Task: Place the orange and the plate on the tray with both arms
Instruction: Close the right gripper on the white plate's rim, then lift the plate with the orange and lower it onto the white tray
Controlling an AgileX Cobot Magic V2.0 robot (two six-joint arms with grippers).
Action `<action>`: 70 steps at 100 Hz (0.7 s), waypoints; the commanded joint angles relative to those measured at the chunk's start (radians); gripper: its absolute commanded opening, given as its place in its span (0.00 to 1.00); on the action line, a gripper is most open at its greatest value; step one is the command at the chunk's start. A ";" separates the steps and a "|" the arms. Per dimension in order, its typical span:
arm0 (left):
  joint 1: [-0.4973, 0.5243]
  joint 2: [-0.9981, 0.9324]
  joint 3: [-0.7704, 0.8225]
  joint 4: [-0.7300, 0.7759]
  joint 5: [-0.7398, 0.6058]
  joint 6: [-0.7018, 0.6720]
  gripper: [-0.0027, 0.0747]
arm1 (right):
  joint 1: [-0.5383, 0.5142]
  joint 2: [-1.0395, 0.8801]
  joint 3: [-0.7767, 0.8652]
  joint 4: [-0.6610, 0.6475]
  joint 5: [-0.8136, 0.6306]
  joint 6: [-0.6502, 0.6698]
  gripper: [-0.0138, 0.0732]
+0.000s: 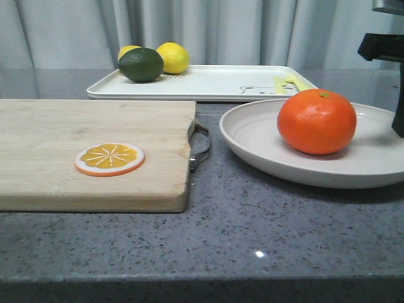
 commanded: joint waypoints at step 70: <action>-0.003 0.004 -0.024 -0.011 -0.067 -0.002 0.01 | -0.051 0.217 -0.613 0.229 0.178 -0.061 0.08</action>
